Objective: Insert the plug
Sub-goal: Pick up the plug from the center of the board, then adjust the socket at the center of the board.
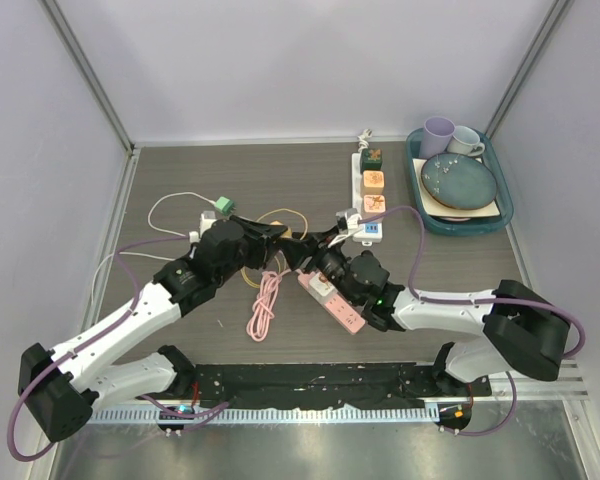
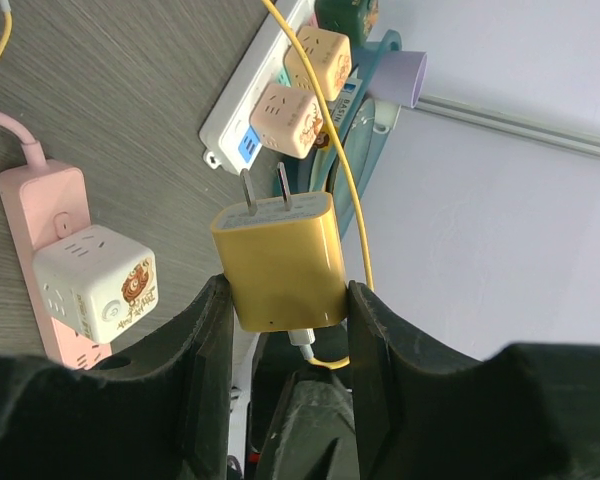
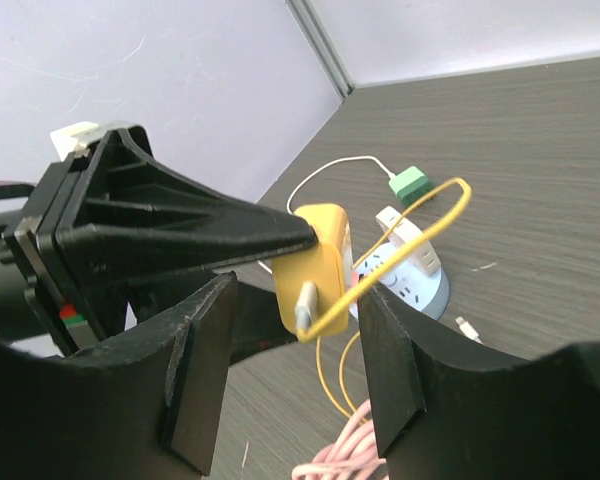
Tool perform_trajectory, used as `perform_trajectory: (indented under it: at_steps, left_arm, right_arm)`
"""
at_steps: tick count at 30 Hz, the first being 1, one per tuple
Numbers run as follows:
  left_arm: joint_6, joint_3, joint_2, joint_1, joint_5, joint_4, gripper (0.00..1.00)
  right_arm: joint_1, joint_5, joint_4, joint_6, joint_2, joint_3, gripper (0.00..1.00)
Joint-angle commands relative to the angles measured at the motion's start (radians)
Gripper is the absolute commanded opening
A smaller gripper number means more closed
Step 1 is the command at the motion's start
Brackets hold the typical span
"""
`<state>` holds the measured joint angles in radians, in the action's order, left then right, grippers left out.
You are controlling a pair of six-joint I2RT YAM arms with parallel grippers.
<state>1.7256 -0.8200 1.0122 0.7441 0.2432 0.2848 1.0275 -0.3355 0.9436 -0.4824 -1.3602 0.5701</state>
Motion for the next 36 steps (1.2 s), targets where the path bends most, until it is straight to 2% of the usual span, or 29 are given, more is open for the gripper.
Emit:
perform_trajectory:
  at_steps: [1,9,12,15,16,17,19,20,21,24,25,29,30,33,34,36]
  left_arm:
    - [0.015,-0.010,-0.007,0.009,0.019,-0.062,0.20]
    - [0.015,-0.002,-0.015,0.012,0.030,-0.064,0.20]
    - [0.015,-0.001,-0.015,0.014,0.027,-0.064,0.20]
    - [0.017,0.005,-0.018,0.014,0.030,-0.062,0.21]
    - [0.017,0.010,-0.020,0.014,0.034,-0.062,0.22]
    - [0.014,0.013,-0.026,0.014,0.037,-0.062,0.25]
    - [0.006,0.022,-0.035,0.014,0.057,-0.062,0.43]
    - [-0.015,0.025,-0.047,0.014,0.067,-0.059,0.50]
    - [-0.026,0.025,-0.053,0.014,0.089,-0.052,0.65]
    - [-0.105,0.018,-0.081,0.012,0.140,0.008,0.95]
    - [-0.127,0.006,-0.089,0.012,0.184,0.034,0.99]
    - [-0.283,-0.034,-0.126,0.012,0.309,0.154,1.00]
    - [-0.322,-0.053,-0.135,0.012,0.336,0.169,1.00]
    - [-0.506,-0.080,-0.139,0.012,0.404,0.212,1.00]
    - [-0.612,-0.096,-0.136,0.012,0.410,0.215,1.00]
    - [-0.690,-0.113,-0.129,0.011,0.426,0.234,1.00]
  right_arm:
    - [0.002,-0.034,0.067,0.041,-0.039,0.079,0.56]
    - [0.002,-0.014,0.054,0.050,-0.086,0.108,0.51]
    - [0.000,-0.014,0.054,0.056,-0.085,0.106,0.42]
    - [0.002,-0.002,0.032,0.064,-0.079,0.114,0.28]
    - [0.002,0.009,0.017,0.068,-0.073,0.116,0.19]
    - [0.000,0.012,0.006,0.068,-0.067,0.117,0.13]
    - [0.000,0.010,-0.022,0.077,-0.045,0.116,0.01]
    - [0.002,0.009,-0.031,0.085,-0.037,0.114,0.01]
    - [0.000,0.004,-0.058,0.090,-0.027,0.113,0.01]
    - [-0.017,-0.014,-0.127,0.114,0.022,0.113,0.01]
    - [-0.020,-0.022,-0.152,0.139,0.036,0.114,0.01]
    - [-0.056,-0.036,-0.346,0.201,0.107,0.160,0.01]
    - [-0.070,-0.037,-0.455,0.203,0.130,0.174,0.01]
    - [-0.159,0.034,-0.618,0.194,0.185,0.194,0.01]
    - [-0.214,0.050,-0.658,0.191,0.199,0.197,0.01]
    - [-0.268,0.079,-0.800,0.188,0.231,0.220,0.01]
